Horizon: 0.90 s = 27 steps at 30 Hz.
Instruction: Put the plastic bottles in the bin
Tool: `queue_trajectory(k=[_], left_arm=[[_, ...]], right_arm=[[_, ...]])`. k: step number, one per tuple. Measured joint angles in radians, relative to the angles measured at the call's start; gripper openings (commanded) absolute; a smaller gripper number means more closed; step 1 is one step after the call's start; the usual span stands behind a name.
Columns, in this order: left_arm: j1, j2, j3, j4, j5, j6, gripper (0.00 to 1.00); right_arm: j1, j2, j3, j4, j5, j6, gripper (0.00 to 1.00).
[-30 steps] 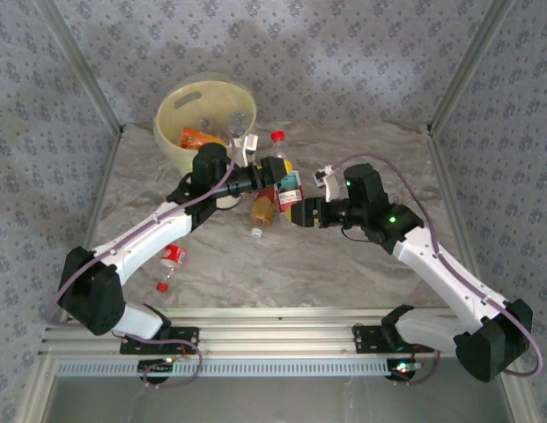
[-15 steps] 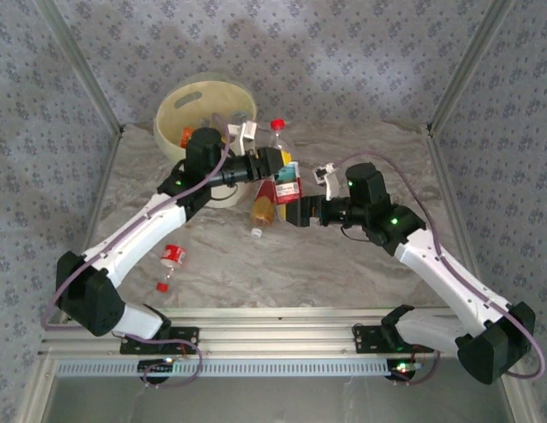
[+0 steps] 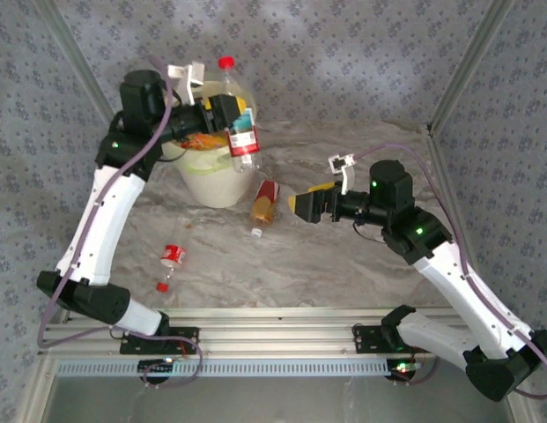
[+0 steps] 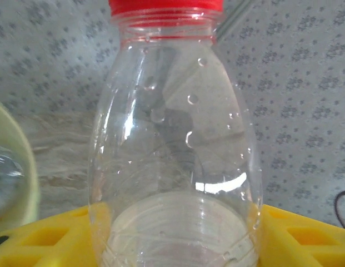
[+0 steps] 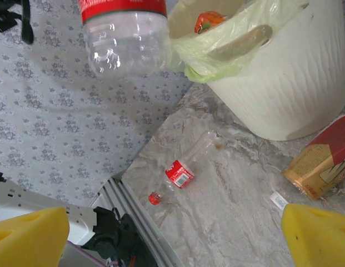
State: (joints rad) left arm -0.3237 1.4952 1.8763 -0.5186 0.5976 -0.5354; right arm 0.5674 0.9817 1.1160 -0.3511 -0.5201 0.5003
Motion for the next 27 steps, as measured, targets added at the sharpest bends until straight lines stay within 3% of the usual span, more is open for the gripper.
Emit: queue_trajectory(k=[5,11,20,27], left_arm=[[0.077,0.120,0.178,-0.169,-0.020,0.057,0.64],[0.142,0.246,0.249,-0.307,-0.034,0.063,0.64],[0.199,0.338,0.332,-0.365,-0.020,0.018,0.65],[0.232,0.386,0.341,-0.364,0.005,-0.031,0.76]], right_arm=[[-0.001,-0.009,0.000,-0.029,0.014,-0.007,1.00],[-0.009,-0.032,0.000,-0.047,0.027,-0.015,1.00],[-0.016,-0.042,-0.001,-0.062,0.035,-0.016,1.00],[-0.022,-0.052,-0.004,-0.069,0.035,-0.015,1.00]])
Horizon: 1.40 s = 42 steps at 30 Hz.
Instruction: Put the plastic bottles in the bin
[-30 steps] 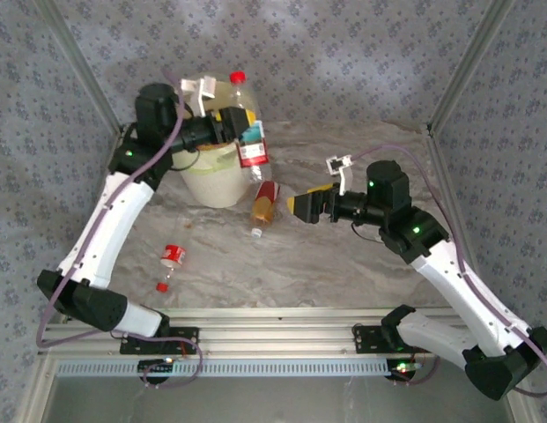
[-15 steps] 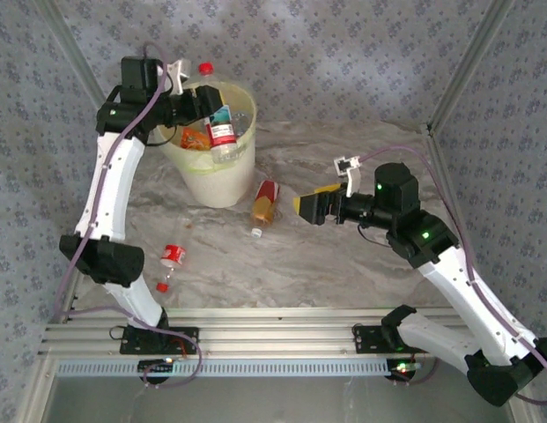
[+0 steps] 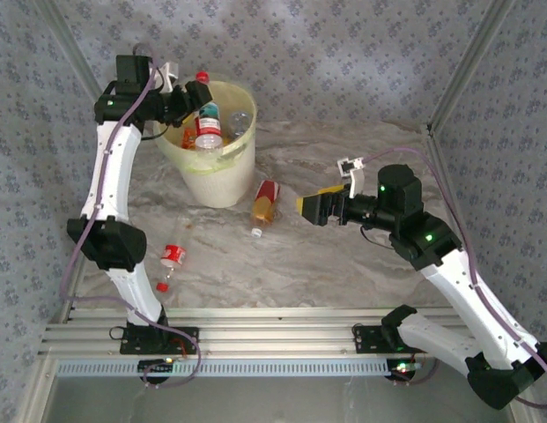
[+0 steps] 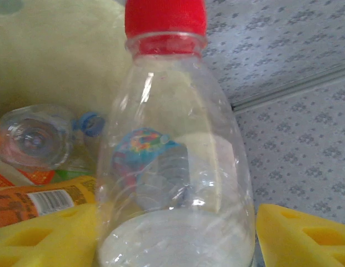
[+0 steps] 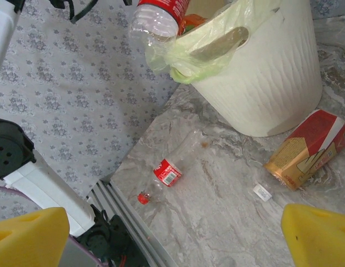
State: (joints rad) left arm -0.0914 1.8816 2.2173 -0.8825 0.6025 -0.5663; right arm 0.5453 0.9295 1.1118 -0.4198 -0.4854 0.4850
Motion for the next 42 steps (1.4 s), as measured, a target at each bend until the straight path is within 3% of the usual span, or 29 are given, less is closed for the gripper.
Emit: queue_trajectory(k=[7,15,26,33,42], left_arm=[[0.004,0.014,0.000,-0.007,-0.001,-0.006,0.82],[0.021,0.014,0.000,-0.009,-0.021,-0.010,0.99],[0.021,-0.126,-0.032,-0.050,-0.099,0.087,1.00],[-0.023,-0.370,-0.257,-0.050,-0.137,0.202,1.00],[-0.254,-0.649,-0.725,-0.010,-0.231,0.299,1.00]], right_arm=[[-0.005,0.000,-0.002,-0.001,0.000,0.000,1.00],[-0.008,0.000,-0.004,-0.003,0.000,0.000,1.00],[-0.009,0.012,-0.004,-0.021,0.046,0.000,0.99],[-0.009,0.044,-0.007,-0.026,0.079,0.001,0.98],[-0.009,0.062,-0.008,-0.027,0.078,0.000,1.00]])
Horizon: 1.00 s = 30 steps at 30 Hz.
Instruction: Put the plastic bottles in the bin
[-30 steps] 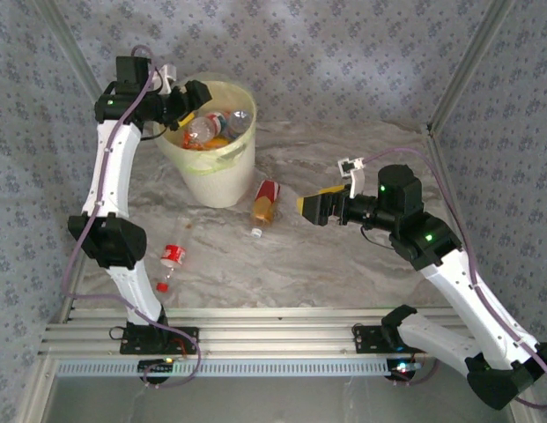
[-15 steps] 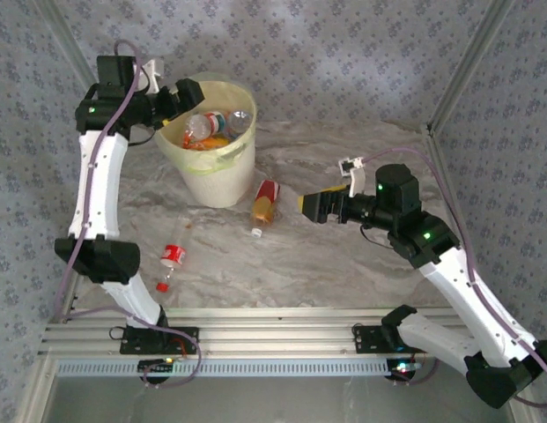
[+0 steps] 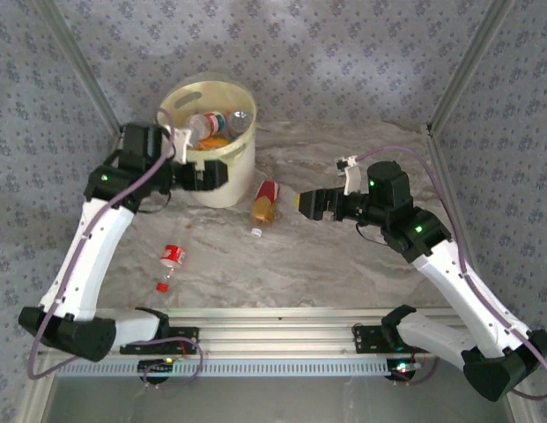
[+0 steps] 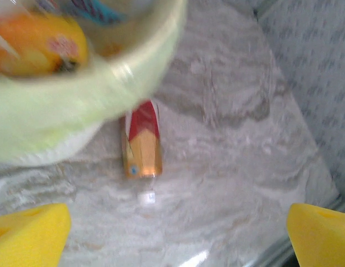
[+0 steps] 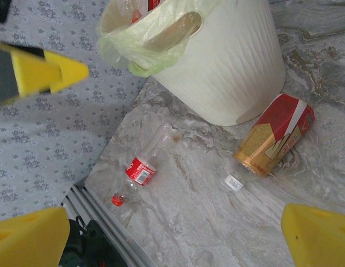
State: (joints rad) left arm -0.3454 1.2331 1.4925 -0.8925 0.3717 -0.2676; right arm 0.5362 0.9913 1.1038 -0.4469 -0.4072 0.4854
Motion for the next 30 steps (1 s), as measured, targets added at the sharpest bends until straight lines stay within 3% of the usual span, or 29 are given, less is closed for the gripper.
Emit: queue_trajectory(k=[5,13,22,30], left_arm=[[-0.154,-0.061,-0.122,0.030,-0.100,0.021,1.00],[-0.307,0.002,-0.189,0.107,-0.235,0.021,1.00],[-0.386,0.212,-0.190,0.192,-0.329,0.020,1.00],[-0.398,0.418,-0.137,0.230,-0.367,0.012,0.99]], right_arm=[[0.001,0.006,-0.004,0.000,-0.001,0.000,1.00],[0.001,0.011,-0.006,0.000,-0.001,0.000,1.00],[0.001,0.010,-0.015,-0.014,-0.004,-0.004,1.00],[0.001,-0.015,-0.042,-0.044,-0.006,-0.020,1.00]])
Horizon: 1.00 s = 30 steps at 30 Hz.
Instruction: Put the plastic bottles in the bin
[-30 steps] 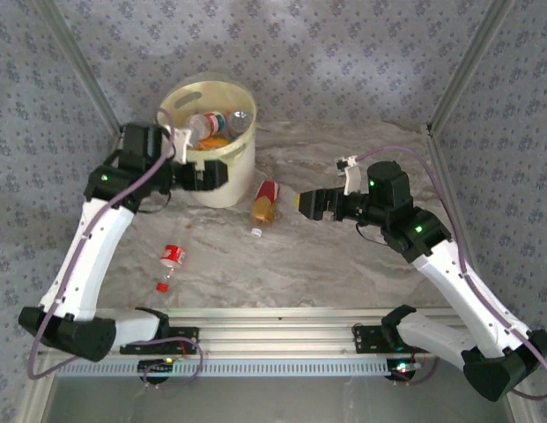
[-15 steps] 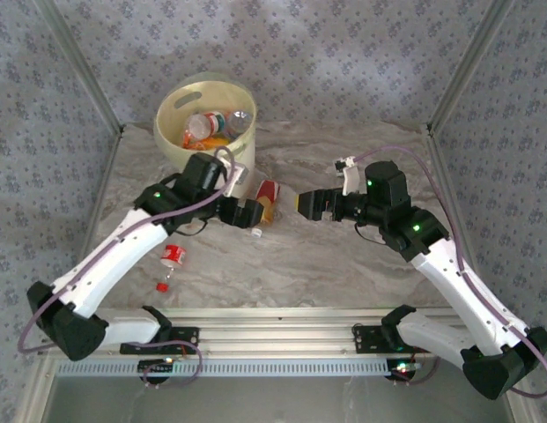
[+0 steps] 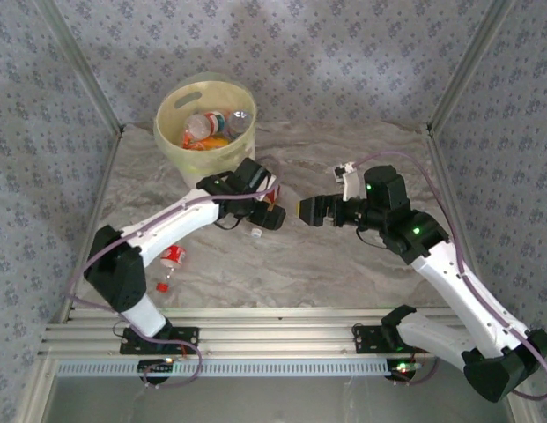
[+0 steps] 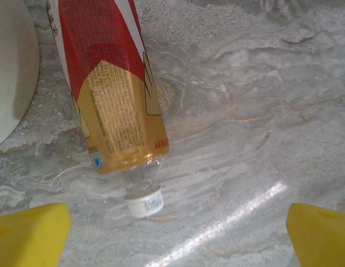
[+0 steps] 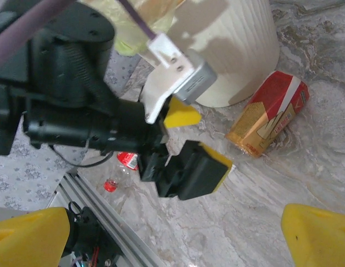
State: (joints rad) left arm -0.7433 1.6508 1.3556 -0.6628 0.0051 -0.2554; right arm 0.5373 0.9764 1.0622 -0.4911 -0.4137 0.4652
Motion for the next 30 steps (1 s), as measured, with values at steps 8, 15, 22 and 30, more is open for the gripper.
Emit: queue_trajectory(k=[8,15,22,30], left_arm=[[0.030,0.136,0.064,0.029,0.013,-0.011,0.98],[0.054,0.243,0.109,0.031,0.006,-0.007,0.95],[0.071,0.296,0.147,0.028,0.005,0.002,0.91],[0.089,0.352,0.174,0.020,0.004,0.013,0.88]], right_arm=[[0.002,-0.041,-0.014,-0.040,0.008,-0.018,1.00],[0.002,-0.043,-0.019,-0.071,0.036,-0.028,1.00],[0.002,-0.043,-0.019,-0.075,0.049,-0.029,1.00],[0.002,-0.042,-0.020,-0.076,0.056,-0.033,1.00]])
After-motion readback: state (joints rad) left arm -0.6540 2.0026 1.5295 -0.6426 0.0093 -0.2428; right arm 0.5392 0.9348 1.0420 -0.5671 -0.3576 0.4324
